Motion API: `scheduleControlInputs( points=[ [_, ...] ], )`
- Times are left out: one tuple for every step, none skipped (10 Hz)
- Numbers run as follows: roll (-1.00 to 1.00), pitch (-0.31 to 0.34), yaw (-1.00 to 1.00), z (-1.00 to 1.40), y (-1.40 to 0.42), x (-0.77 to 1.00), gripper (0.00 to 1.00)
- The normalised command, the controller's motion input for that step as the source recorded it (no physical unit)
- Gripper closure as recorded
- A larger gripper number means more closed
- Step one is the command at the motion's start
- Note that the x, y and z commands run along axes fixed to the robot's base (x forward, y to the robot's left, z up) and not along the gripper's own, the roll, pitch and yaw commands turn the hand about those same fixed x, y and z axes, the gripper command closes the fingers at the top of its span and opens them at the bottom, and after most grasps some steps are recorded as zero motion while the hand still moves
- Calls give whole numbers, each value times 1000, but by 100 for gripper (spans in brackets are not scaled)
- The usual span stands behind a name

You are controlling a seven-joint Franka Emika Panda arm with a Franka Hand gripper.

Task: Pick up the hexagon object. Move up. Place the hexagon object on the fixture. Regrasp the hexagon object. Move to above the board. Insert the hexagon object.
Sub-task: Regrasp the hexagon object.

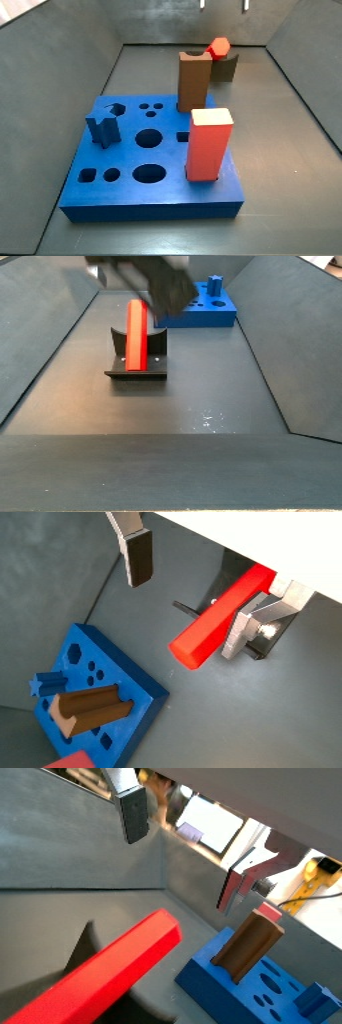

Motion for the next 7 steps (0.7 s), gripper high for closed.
scheduleControlInputs(
  points=[
    [1000,41,34,801,-1000,-65,0],
    [1000,38,34,730,-1000,-75,0],
    [1000,36,34,500,-843,-55,0],
    [1000,35,34,292,-673,-39,0],
    [1000,32,34,42,-443,-19,0],
    [1000,30,35,15,-324,-12,0],
    [1000,27,36,42,-31,-25,0]
  ],
)
